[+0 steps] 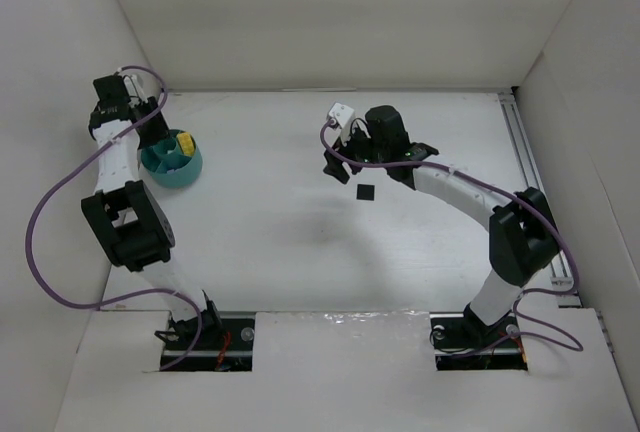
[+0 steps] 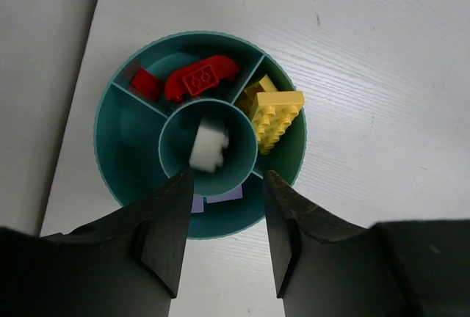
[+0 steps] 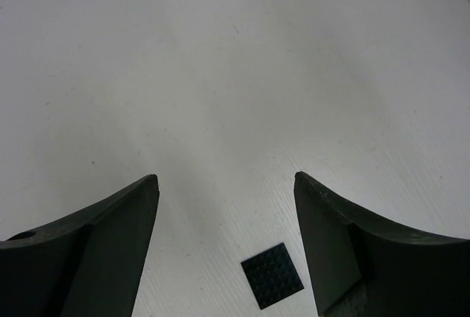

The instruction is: Sort the legos into containers by color

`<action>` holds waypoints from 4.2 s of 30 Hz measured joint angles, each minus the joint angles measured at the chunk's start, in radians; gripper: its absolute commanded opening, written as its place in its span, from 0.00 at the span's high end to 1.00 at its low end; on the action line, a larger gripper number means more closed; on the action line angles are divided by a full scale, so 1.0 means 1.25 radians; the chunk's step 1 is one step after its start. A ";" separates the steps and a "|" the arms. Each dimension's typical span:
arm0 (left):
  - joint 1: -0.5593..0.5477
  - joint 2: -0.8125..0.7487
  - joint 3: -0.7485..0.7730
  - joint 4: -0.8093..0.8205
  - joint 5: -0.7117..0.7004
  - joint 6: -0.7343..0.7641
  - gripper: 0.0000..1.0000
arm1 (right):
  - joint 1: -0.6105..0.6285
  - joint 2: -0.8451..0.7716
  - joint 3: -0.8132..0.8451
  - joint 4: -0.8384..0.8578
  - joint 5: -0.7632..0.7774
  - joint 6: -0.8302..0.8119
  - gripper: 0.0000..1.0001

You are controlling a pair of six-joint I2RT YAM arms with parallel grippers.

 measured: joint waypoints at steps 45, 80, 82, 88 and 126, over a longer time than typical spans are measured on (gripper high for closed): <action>-0.128 -0.294 -0.091 0.188 0.290 -0.037 0.00 | -0.057 0.414 0.505 -0.880 0.179 -0.524 0.04; -0.122 -0.305 -0.122 0.201 0.285 -0.043 0.00 | 0.018 0.496 0.518 -0.843 0.332 -0.433 0.44; -0.122 -0.305 -0.122 0.201 0.285 -0.044 0.00 | 0.018 0.500 0.523 -0.845 0.333 -0.432 0.48; -0.118 -0.306 -0.143 0.214 0.284 -0.062 0.00 | 0.017 0.503 0.530 -0.849 0.331 -0.424 0.56; -0.157 -0.350 -0.559 0.486 0.687 -0.476 0.36 | 0.185 0.327 0.732 -0.638 -0.065 -0.143 0.65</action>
